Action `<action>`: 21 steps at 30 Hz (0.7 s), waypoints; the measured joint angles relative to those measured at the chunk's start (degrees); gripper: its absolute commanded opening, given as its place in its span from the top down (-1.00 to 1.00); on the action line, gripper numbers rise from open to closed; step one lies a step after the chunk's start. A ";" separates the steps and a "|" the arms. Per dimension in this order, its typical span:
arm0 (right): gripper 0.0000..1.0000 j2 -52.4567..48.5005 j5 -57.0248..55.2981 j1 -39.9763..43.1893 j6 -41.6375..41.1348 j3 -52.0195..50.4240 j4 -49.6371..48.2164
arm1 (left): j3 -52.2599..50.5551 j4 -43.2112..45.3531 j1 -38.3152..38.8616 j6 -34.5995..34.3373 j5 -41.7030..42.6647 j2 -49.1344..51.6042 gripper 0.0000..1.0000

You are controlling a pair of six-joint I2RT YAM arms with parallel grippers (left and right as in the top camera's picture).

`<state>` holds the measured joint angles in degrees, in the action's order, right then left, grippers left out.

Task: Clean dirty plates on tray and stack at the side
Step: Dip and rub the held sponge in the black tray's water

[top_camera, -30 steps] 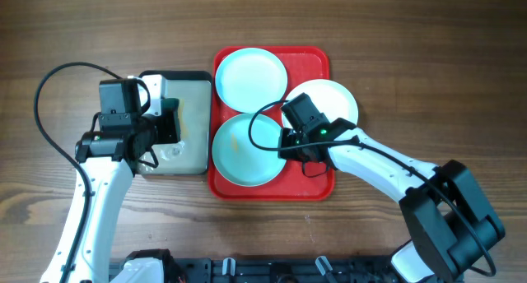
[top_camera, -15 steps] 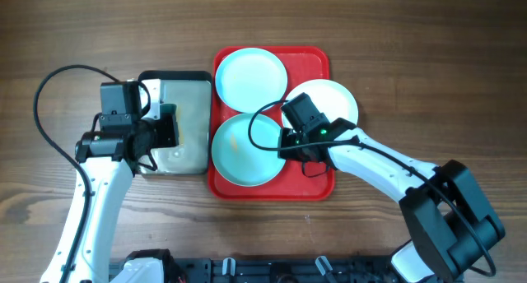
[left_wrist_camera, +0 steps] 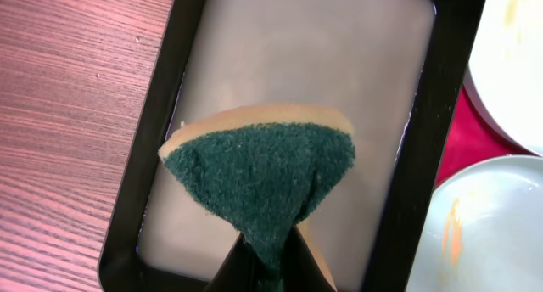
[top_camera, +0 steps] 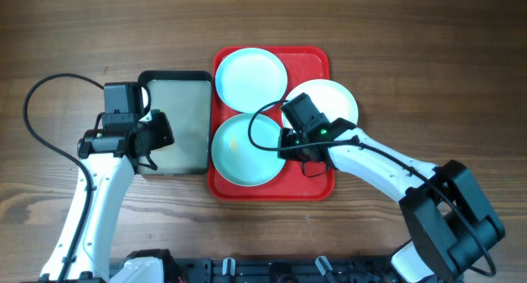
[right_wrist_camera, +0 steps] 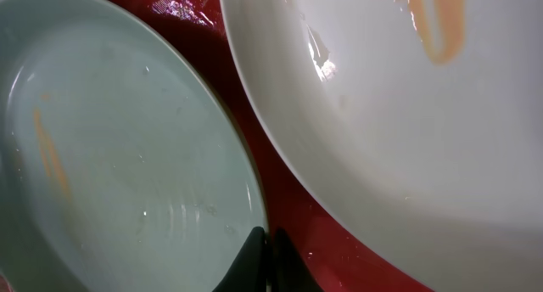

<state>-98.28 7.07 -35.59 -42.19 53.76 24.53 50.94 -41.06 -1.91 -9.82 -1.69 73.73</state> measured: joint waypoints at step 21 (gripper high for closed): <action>0.91 0.00 0.00 0.00 0.00 0.00 -0.17 | -0.02 3.58 0.00 -5.53 -3.56 0.33 0.92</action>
<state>-98.28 7.07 -35.59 -42.19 53.76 24.36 50.92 -37.47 -1.91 -15.35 -5.26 74.06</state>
